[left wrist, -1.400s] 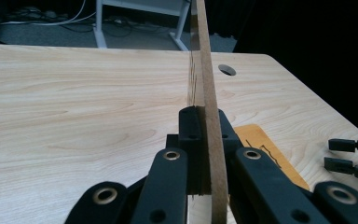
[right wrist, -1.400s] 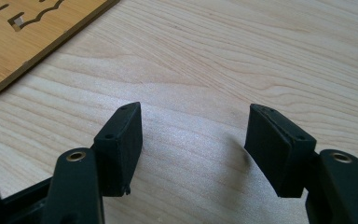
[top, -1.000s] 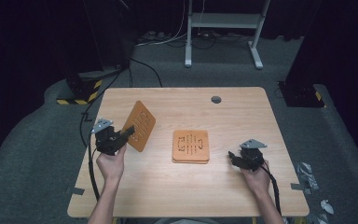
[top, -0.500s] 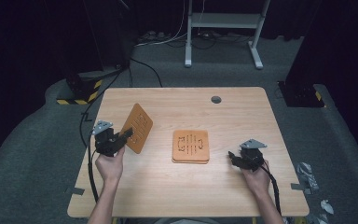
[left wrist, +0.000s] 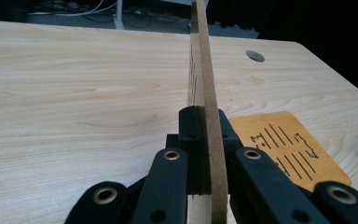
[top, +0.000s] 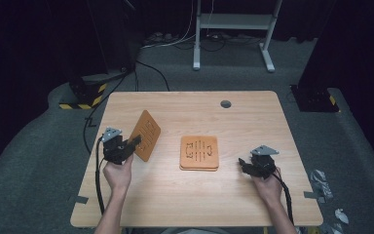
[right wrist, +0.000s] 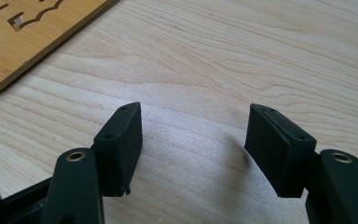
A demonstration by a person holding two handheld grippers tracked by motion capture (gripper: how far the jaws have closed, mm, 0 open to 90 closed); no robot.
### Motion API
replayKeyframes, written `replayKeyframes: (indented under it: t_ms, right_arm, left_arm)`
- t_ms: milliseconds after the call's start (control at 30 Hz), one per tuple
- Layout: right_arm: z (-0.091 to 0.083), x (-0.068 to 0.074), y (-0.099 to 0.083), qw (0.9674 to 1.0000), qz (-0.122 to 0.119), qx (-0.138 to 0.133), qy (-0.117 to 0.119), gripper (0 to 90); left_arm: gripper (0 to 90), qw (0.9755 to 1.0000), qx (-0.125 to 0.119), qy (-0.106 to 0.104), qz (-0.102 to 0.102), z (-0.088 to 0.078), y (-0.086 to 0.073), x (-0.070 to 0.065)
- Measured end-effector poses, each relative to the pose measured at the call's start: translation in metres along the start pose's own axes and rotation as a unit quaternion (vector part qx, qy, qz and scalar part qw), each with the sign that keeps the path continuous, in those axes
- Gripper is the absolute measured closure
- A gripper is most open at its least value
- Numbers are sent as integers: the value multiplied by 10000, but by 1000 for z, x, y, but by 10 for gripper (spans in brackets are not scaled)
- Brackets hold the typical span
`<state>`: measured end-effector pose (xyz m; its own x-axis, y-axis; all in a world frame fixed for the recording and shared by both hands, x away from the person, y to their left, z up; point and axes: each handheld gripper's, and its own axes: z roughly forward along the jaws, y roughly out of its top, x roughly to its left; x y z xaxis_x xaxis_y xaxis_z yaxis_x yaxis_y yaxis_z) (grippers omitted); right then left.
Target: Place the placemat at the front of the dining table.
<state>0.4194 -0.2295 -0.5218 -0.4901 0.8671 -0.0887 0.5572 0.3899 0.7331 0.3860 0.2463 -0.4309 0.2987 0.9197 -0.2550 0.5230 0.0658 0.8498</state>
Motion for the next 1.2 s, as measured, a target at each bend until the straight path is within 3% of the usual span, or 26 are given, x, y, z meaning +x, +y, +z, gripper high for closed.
replayKeyframes:
  t_ms: [400,1200]
  right_arm:
    - [0,0,0,10000,-9,-3,-1,364]
    - [0,0,0,10000,-23,-9,-15,364]
  left_arm:
    - [860,10000,-24,56,-9,5,-2,1]
    - [860,9996,139,244,-6,40,-4,6]
